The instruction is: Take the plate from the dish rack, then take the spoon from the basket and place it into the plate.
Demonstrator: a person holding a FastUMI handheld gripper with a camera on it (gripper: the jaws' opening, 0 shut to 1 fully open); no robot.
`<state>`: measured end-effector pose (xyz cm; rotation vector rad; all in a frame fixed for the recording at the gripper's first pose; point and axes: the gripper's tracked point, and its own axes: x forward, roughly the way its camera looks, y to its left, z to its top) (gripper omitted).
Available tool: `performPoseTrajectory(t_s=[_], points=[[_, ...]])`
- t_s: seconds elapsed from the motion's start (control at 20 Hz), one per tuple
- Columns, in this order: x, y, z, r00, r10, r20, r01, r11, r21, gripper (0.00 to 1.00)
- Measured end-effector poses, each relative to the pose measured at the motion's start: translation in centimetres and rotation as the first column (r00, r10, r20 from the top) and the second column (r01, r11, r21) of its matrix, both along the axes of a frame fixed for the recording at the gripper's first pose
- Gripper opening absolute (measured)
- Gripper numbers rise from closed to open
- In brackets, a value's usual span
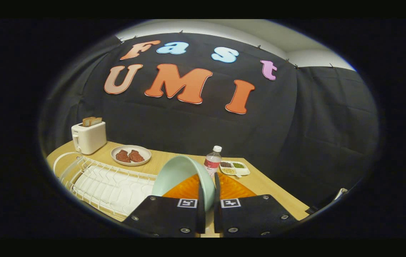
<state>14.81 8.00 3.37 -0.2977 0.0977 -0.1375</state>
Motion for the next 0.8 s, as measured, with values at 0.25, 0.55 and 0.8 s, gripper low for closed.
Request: performPoseTrajectory(t_s=[0.25, 0.55, 0.8], points=[[-4.0, 0.5, 0.1, 0.996, 0.084, -0.012, -0.082, 0.989, 0.120, 0.10], [-9.4, -0.3, -1.3, 0.988, 0.152, -0.030, -0.139, 0.955, 0.262, 0.10], [-13.0, -0.6, -4.4, 0.976, 0.207, -0.066, -0.171, 0.920, 0.352, 0.09]])
